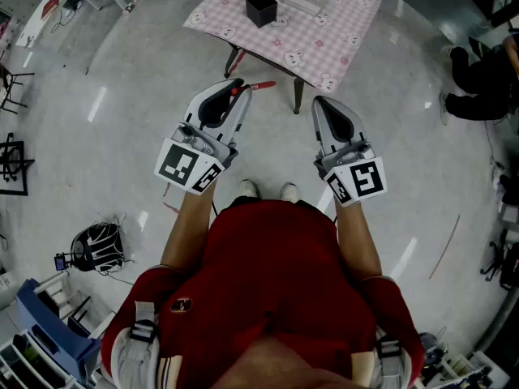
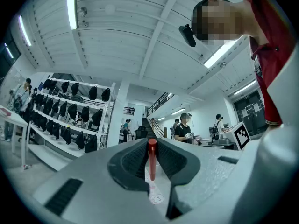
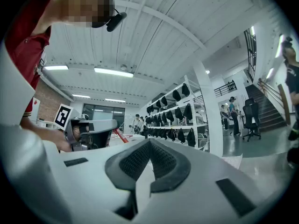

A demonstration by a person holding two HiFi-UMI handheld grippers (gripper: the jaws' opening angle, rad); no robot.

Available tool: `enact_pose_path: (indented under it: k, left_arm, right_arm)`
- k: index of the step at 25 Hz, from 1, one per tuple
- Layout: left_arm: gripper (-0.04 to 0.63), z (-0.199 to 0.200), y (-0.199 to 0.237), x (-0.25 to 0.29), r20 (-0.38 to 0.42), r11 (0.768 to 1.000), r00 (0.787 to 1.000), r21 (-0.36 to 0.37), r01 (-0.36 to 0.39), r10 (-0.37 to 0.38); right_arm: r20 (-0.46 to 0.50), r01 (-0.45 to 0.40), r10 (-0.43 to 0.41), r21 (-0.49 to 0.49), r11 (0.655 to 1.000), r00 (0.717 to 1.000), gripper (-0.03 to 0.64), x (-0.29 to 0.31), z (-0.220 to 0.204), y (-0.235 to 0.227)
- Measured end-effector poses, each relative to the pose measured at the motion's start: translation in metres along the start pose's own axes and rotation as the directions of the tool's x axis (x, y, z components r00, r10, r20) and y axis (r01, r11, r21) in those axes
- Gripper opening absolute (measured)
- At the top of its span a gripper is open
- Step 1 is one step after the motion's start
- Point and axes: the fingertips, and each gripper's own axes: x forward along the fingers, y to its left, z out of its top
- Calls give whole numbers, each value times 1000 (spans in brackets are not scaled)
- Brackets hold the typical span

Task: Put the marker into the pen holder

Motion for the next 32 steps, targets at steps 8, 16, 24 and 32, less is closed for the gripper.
enact_pose_path:
  k: [8,16,24,32]
  left_arm:
    - [58,0,21,-10,14,1000,1000,-10,0,0]
    - [58,-1,44,-25,32,999,999,-27,26,-25]
    - [58,0,75,-46,49,999,998,-26,31,-30]
    - [58,8,99,-60,71,999,997,-34,12,-10]
  right_arm:
    - [16,-8,8,29,1000,1000,-3,16,-3,13]
    - [-8,30,-29,15,999,1000,-3,32,-13,31]
    - [-19,47,-47,-2,999,999,-3,53,-21,51]
    - [-41,31,-32,-22,999,999,-2,76,-20,64]
